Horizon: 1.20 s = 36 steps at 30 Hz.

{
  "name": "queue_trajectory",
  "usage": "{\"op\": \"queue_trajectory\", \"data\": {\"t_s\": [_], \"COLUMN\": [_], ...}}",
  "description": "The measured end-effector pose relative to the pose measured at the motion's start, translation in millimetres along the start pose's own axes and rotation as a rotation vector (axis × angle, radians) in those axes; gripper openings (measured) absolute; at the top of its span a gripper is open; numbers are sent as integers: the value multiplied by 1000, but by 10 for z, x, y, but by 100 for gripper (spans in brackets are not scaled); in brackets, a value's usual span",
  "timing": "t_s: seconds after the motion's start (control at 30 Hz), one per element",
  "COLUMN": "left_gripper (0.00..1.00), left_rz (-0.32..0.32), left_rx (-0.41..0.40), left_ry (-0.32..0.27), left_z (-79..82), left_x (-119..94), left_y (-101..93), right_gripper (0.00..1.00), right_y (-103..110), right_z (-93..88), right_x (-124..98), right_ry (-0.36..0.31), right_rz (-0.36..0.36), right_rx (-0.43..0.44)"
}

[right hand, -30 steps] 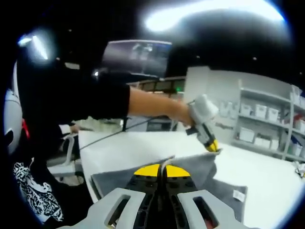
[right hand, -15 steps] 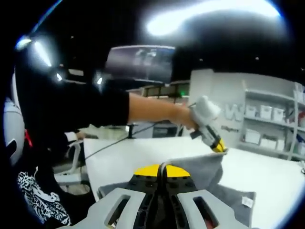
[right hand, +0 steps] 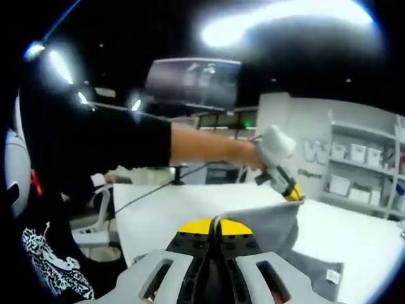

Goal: Open the folded towel by lifting each exposed corner and separating the folded layers until the towel lies flat within the target outline without major curled edges

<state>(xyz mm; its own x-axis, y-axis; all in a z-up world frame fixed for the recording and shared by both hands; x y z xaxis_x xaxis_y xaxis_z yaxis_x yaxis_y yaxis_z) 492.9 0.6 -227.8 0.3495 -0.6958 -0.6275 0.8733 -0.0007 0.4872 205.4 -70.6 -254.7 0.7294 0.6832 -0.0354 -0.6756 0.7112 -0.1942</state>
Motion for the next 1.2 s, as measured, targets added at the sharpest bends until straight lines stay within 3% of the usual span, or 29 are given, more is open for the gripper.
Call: {"op": "queue_trajectory", "data": {"t_s": [0.27, 0.57, 1.2], "left_gripper": [1, 1, 1], "left_rz": [13, 71, 134], "left_rx": [25, 35, -17], "left_ry": [4, -7, -22], "left_z": [-59, -190, -765], "left_x": [-126, -383, -896], "left_y": [4, 33, 71], "right_gripper": [0, 0, 0], "right_y": [82, 233, 614], "right_z": [57, 126, 240], "right_x": [89, 325, 713], "right_ry": [-4, -10, -3], "right_rz": [20, 53, 128], "right_rx": [-20, -49, -98]}}
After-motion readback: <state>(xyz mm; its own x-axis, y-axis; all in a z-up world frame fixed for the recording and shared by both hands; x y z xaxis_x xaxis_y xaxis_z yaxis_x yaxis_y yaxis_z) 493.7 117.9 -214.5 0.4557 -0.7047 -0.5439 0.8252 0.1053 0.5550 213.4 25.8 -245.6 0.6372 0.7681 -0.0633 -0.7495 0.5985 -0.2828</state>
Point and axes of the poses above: the point that each gripper's makers call its tool centre point, and the gripper's own axes: x roughly forward along the fingers, y roughly to its left, z roughly out of its top, the point moved 8 cm from there along -x, roughly backward along the fingers, and after that the axes turned 5 degrees about -z, right-handed, at the moved point
